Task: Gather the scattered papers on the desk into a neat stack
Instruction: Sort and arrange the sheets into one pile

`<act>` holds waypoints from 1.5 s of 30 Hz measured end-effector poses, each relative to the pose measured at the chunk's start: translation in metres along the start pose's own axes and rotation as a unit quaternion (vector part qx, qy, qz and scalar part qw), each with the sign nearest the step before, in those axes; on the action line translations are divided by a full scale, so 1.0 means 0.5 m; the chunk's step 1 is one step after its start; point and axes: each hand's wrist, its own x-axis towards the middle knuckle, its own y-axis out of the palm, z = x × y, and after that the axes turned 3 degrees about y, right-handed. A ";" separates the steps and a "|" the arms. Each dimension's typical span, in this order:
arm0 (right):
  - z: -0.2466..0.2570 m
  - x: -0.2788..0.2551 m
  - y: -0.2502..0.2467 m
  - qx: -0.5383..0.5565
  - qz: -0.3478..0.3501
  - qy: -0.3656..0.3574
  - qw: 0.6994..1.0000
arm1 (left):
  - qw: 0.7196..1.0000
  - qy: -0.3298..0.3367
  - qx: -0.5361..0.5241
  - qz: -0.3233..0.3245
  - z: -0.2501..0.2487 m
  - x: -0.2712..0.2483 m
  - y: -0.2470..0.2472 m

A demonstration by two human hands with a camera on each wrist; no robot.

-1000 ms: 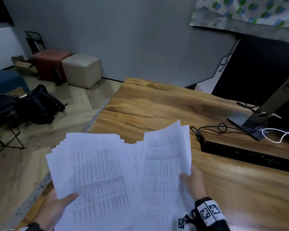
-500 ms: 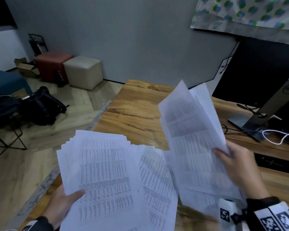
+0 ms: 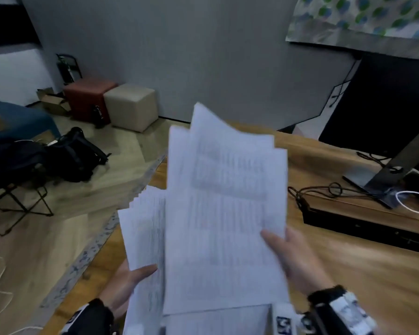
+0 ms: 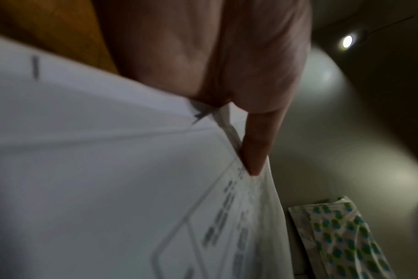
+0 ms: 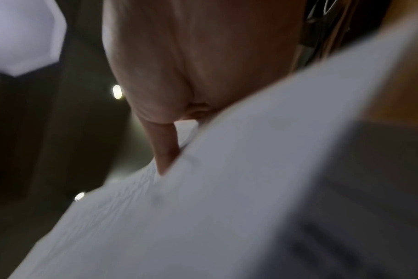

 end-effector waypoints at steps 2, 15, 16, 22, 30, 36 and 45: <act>-0.075 0.039 0.036 -0.095 0.003 0.006 0.995 | 1.000 -0.010 0.024 -0.015 0.005 0.002 0.004; -0.233 0.070 0.107 -0.174 0.008 0.108 0.979 | 0.995 0.055 0.084 -0.001 0.009 0.000 0.016; -0.235 0.067 0.095 -0.108 -0.006 0.110 0.988 | 0.994 0.057 0.090 0.017 0.001 -0.002 0.016; -0.204 0.031 0.019 0.179 0.074 0.064 0.979 | 0.991 0.040 0.068 0.110 -0.036 -0.009 0.053; -0.167 -0.004 -0.091 0.196 0.070 0.106 0.972 | 0.994 -0.005 0.109 -0.011 0.013 0.042 0.186; -0.170 -0.047 -0.227 0.170 -0.021 0.110 0.979 | 0.778 -0.019 0.608 -0.159 0.110 0.092 0.220; -0.211 -0.070 -0.275 0.176 -0.066 0.125 0.974 | 0.692 -0.097 0.696 -0.166 0.128 0.128 0.288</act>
